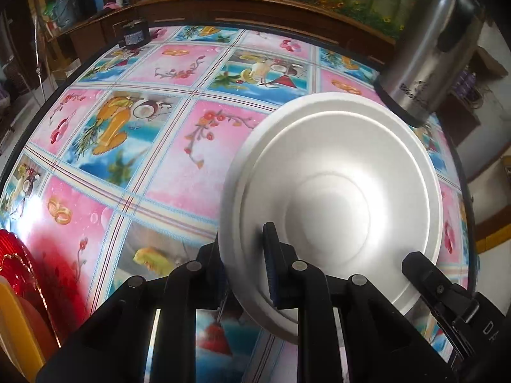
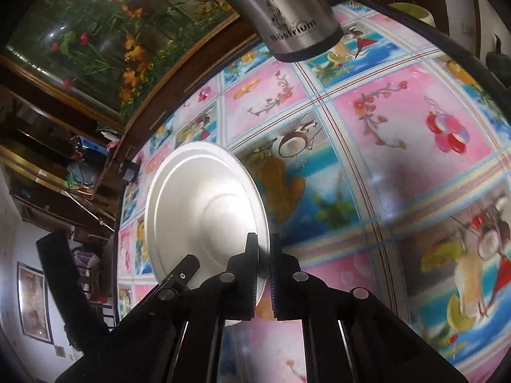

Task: Organize plates and bowls
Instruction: 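Move both grippers to the white foam bowl and grasp its rim, then lift the white bowl with both grippers and carry it toward the stack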

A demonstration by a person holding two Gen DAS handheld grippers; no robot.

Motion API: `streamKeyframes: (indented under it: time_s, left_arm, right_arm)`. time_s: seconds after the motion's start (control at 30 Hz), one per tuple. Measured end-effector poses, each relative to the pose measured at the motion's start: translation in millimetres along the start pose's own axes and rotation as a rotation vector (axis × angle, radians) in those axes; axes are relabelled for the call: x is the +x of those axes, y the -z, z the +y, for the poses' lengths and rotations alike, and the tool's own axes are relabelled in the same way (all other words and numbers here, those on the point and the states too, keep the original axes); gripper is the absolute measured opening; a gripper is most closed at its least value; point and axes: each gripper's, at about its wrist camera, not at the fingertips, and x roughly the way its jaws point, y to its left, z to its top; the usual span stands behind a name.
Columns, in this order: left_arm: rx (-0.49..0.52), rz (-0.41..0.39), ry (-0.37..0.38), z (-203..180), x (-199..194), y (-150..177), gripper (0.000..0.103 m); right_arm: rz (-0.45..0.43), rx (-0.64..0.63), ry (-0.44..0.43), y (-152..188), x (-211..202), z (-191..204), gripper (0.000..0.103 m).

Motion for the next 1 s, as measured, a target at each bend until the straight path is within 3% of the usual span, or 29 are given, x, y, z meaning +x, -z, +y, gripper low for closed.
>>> streamKeyframes:
  time_s: [0.57, 1.0]
  left_arm:
    - [0.154, -0.024, 0.124, 11, -67, 97, 0.017]
    - [0.184, -0.044, 0.143, 32, -86, 131, 0.017]
  right_arm:
    - [-0.117, 0.01, -0.014, 113, -100, -25, 0.006]
    - [-0.147, 0.008, -0.002, 162, -121, -24, 0.006]
